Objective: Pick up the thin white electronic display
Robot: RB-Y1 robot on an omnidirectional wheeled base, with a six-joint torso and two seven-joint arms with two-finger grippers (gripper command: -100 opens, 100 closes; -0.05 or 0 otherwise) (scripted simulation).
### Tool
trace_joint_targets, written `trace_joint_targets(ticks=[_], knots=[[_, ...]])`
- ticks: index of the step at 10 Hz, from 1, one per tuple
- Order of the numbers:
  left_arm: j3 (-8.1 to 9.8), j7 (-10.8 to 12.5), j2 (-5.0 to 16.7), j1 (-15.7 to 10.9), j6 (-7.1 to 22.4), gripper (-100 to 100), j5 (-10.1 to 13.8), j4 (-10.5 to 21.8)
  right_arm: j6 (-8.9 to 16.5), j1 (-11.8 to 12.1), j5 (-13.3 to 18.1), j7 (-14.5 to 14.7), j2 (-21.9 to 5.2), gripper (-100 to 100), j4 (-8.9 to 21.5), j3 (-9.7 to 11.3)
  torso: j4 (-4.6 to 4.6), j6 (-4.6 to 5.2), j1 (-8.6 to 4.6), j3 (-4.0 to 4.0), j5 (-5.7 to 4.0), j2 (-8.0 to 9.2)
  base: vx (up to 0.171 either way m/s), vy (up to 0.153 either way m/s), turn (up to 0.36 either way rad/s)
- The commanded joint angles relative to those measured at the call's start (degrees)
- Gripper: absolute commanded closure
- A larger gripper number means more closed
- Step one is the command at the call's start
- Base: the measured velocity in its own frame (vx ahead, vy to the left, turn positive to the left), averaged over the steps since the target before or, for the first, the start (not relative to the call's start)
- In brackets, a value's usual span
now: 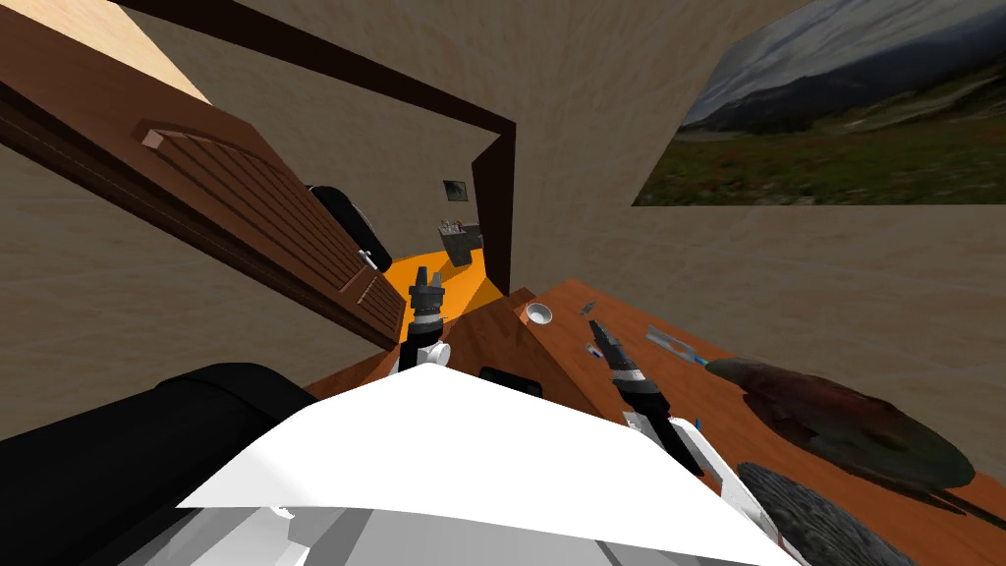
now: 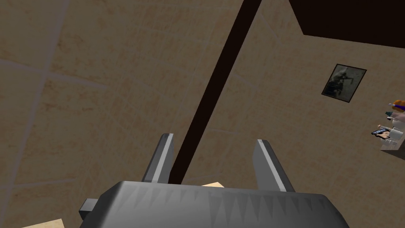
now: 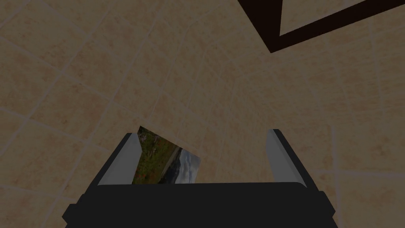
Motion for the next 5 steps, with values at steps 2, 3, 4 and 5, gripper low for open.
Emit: trace_joint_targets(ticks=[2, 3, 4, 5], knots=[[-0.01, 0.0, 0.0, -0.01, 0.0, 0, 0.0, 0.0, 0.05, -0.29, 1.25, 0.84, -2.07, -100, 4.65, 1.22, 0.0, -0.06, 0.01, -0.02, 0.0, -0.04, 0.026, 0.01, 0.187], [0.0, 0.0, 0.0, 0.0, 0.0, 0, 0.0, 0.0, -0.12, -0.28, 2.34, 1.51, -3.86, -100, 6.86, 2.37, -0.01, -0.01, -0.01, -0.02, -0.01, -0.04, 0.026, 0.013, 0.282], [-0.01, 0.0, 0.0, -0.01, 0.0, 0, 0.0, 0.0, -0.12, -0.28, 2.34, 1.51, -3.86, -100, 8.82, 2.37, -0.01, -0.05, 0.0, -0.03, 0.0, -0.05, 0.025, 0.004, 0.144], [0.0, 0.0, 0.0, 0.0, 0.0, 0, 0.0, 0.0, -0.32, -0.25, 3.45, 2.15, -5.58, -100, 11.2, 3.64, -0.01, 0.01, -0.01, -0.02, -0.01, -0.03, 0.03, 0.014, 0.26]])
